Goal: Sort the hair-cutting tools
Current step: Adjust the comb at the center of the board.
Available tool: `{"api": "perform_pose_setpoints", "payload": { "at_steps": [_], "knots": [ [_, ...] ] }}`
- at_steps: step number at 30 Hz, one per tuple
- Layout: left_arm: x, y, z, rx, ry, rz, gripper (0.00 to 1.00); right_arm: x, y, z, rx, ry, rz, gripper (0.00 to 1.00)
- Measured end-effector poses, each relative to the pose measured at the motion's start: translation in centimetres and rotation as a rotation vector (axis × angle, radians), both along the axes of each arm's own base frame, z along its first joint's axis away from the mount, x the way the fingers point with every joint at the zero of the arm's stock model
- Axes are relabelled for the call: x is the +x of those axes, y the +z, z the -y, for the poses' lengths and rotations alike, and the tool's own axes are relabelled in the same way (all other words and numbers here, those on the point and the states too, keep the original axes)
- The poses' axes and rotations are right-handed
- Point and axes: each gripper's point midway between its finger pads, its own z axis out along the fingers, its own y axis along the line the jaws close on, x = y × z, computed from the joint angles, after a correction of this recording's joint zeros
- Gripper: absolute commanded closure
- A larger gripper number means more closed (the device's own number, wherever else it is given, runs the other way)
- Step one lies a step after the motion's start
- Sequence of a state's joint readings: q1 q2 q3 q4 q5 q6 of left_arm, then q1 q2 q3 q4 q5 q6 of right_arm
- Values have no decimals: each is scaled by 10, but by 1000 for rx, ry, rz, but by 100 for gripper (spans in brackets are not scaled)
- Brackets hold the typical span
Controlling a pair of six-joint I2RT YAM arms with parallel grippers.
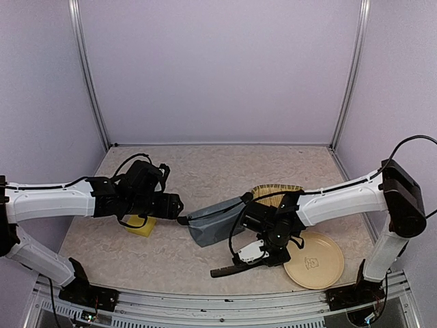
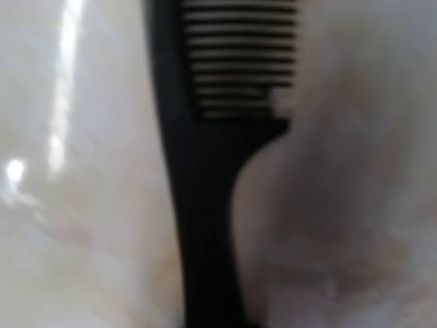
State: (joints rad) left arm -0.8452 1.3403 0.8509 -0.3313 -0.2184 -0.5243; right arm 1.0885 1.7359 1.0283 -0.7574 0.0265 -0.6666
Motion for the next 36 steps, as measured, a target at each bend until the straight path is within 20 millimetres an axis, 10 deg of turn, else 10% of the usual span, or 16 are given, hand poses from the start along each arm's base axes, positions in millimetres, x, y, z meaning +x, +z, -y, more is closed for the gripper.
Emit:
{"api": "perform_pose_setpoints", "payload": {
  "at_steps": [36],
  "knots": [
    [-8, -3, 3, 15, -21, -15, 24, 8, -1, -10, 29, 6, -101, 77]
  ]
}}
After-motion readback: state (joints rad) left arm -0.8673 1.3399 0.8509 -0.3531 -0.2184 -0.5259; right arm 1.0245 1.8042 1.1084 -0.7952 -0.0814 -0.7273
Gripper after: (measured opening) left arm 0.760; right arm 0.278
